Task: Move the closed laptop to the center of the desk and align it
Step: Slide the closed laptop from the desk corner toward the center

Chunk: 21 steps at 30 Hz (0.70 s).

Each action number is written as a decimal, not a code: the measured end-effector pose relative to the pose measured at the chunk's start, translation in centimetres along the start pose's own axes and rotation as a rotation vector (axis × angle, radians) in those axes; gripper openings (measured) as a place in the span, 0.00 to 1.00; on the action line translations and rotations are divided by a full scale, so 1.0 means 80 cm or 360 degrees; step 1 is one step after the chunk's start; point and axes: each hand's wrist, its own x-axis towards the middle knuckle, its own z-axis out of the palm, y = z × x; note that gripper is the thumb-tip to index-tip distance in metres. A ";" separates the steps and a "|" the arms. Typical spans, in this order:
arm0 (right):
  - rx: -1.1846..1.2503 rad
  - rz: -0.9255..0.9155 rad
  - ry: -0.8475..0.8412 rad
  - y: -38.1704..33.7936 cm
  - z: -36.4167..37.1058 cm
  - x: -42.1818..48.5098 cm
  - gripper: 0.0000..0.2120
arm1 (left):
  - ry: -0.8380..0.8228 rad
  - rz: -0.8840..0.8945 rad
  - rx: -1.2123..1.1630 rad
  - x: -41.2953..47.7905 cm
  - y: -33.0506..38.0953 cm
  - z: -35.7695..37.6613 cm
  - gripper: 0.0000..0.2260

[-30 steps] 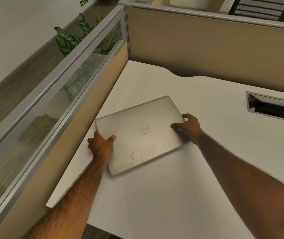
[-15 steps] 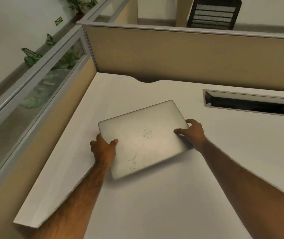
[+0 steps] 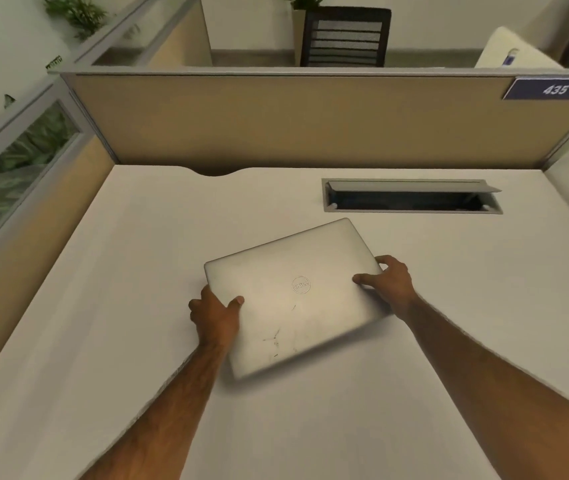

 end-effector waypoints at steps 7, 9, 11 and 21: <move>-0.0014 0.0098 0.0021 0.045 -0.055 0.019 0.38 | -0.0060 -0.0016 0.0063 -0.032 0.016 0.063 0.34; -0.0029 0.0105 0.0012 0.055 -0.063 0.030 0.39 | -0.0062 -0.0024 0.0082 -0.038 0.018 0.075 0.33; -0.0062 0.0098 -0.0005 0.060 -0.066 0.039 0.40 | -0.0067 -0.0045 0.0092 -0.041 0.019 0.085 0.33; -0.0288 0.0068 -0.0032 0.056 -0.067 0.056 0.46 | -0.0082 -0.0108 0.0222 -0.028 0.022 0.100 0.34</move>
